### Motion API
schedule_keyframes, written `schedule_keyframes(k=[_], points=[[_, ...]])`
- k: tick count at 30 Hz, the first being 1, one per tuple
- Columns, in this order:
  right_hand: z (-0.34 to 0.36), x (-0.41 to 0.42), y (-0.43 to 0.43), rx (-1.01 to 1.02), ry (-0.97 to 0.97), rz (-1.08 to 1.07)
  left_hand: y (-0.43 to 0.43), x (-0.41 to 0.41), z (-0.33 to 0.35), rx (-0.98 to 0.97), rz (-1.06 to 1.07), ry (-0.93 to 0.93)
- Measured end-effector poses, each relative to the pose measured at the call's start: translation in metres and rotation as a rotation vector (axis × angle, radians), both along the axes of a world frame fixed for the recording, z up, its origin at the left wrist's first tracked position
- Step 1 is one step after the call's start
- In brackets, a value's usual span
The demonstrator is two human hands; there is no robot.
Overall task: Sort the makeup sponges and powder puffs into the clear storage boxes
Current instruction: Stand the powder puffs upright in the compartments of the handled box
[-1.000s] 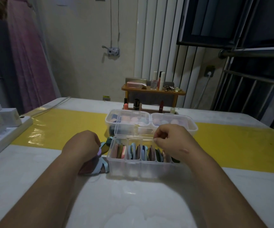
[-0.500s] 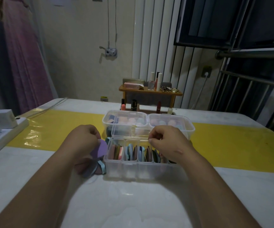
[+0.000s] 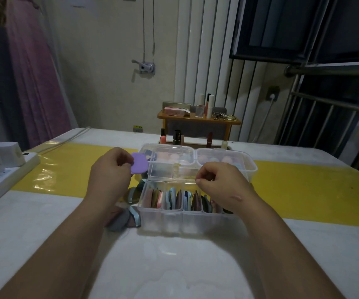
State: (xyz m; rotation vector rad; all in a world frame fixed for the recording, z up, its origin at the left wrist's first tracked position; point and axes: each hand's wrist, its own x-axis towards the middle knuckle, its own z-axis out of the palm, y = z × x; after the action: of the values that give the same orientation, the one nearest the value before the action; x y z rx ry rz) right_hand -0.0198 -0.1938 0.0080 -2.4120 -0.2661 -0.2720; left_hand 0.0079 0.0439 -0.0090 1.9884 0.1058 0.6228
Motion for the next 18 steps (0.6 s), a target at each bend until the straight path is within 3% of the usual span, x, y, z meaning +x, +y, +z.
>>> schedule_keyframes(k=[10,18], points=[[-0.001,0.003,0.002,0.127,-0.038,0.057,-0.029,-0.011,0.0,-0.16,-0.273,-0.06],[0.002,-0.001,0.005,0.185,-0.039,0.148,-0.04,-0.015,0.001,-0.103,-0.376,-0.016]])
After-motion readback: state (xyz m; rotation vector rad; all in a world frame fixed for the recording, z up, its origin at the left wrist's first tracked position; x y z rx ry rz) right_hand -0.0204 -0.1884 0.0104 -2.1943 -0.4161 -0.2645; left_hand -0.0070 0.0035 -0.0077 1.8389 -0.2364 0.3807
